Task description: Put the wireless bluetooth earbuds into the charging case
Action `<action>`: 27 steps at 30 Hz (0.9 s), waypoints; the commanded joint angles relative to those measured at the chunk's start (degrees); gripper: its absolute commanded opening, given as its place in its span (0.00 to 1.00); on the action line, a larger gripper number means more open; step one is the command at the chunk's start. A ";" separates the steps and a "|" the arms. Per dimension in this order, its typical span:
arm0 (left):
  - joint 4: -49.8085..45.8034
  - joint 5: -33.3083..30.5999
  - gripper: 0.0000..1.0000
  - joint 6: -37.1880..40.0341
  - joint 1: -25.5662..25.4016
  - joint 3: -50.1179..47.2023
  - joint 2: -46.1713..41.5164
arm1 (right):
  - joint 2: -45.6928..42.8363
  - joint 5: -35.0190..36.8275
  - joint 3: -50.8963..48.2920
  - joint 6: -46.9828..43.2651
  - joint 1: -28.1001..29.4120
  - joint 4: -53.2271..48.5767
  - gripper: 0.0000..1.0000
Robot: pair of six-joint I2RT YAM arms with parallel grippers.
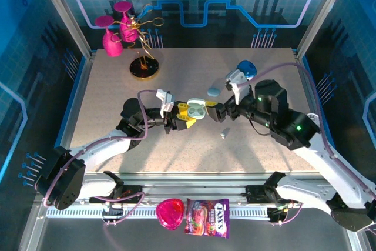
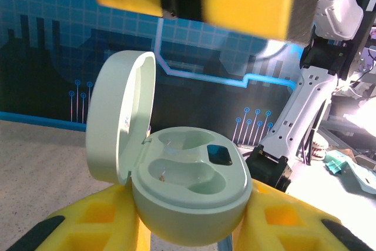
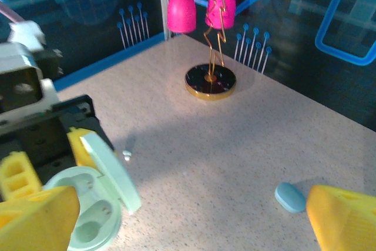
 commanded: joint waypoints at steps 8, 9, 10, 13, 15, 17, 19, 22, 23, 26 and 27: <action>2.34 -1.07 0.28 3.19 -0.39 -1.41 -1.25 | -9.76 2.50 -13.51 24.61 -11.78 -4.76 1.00; 2.17 -1.08 0.28 3.37 -0.33 -1.50 -1.52 | -10.07 0.62 -15.20 27.31 -14.29 -5.70 0.98; 2.11 -1.07 0.28 3.46 -0.36 -1.54 -1.75 | -10.31 -1.93 -17.01 29.63 -16.87 -6.46 0.96; 1.97 -0.90 0.28 3.58 -0.34 -1.59 -2.64 | -9.94 -5.99 -22.76 32.41 -20.27 -6.15 0.92; 1.74 -0.75 0.28 3.63 -0.39 -1.59 -3.12 | -8.03 -8.47 -25.64 31.93 -20.83 -4.52 0.89; 1.68 -0.65 0.28 3.62 -0.37 -1.59 -3.46 | -4.41 -11.53 -27.60 30.33 -20.92 -2.31 0.87; 1.67 -0.51 0.28 3.58 -0.39 -1.68 -3.69 | -0.51 -14.30 -29.00 28.79 -20.88 0.40 0.84; 1.52 -0.47 0.28 3.61 -0.46 -1.92 -4.09 | 5.27 -17.21 -30.66 27.11 -20.93 5.07 0.76; 1.34 -0.46 0.28 3.65 -0.42 -1.99 -4.18 | 7.32 -18.37 -31.07 26.28 -20.95 6.72 0.73; 0.83 -0.38 0.28 3.95 -0.64 -2.12 -4.27 | 12.82 -20.82 -31.39 24.55 -20.93 9.91 0.66; 0.71 -0.37 0.28 4.05 -0.69 -2.12 -4.42 | 14.26 -21.39 -31.44 24.15 -20.93 10.74 0.64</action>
